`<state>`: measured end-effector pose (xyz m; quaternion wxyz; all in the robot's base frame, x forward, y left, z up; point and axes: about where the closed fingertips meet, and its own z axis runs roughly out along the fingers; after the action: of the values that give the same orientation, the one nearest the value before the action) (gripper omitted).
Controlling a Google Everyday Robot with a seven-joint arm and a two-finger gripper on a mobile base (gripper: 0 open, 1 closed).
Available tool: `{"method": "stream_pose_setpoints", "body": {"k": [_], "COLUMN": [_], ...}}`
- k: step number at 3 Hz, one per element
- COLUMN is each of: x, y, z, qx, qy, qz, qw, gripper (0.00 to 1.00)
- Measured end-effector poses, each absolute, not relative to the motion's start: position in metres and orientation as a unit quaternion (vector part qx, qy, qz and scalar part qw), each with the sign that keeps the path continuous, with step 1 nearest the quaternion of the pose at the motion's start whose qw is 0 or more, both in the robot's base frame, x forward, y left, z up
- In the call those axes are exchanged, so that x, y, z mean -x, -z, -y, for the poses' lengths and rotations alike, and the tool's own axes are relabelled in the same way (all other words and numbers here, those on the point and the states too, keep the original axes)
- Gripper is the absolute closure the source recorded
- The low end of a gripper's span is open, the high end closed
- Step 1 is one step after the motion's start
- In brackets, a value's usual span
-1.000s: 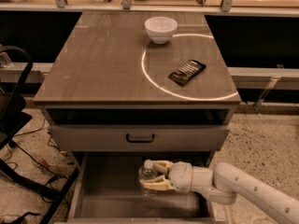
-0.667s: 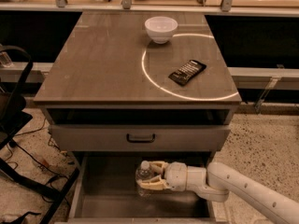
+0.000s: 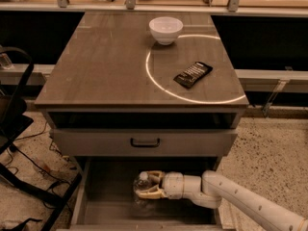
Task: Place water bottle into middle drawer
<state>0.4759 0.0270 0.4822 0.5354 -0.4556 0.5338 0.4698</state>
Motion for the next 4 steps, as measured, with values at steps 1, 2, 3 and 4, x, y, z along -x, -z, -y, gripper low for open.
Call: {"method": "stream_pose_setpoints", "body": {"k": [1, 2, 3, 4], "x": [-0.4737, -0.4733, -0.4728, -0.4721], "y": [-0.4712, -0.4723, -0.4729, -0.4735], "z": [-0.0309, -0.0322, -0.0338, -0.0363], "qx": [0.466, 0.465, 0.465, 0.466], "qy": [-0.473, -0.474, -0.475, -0.477], "qz": [-0.522, -0.521, -0.521, -0.519], "qw": [0.536, 0.536, 0.535, 0.535], "gripper": [1.0, 0.82, 0.59, 0.29]}}
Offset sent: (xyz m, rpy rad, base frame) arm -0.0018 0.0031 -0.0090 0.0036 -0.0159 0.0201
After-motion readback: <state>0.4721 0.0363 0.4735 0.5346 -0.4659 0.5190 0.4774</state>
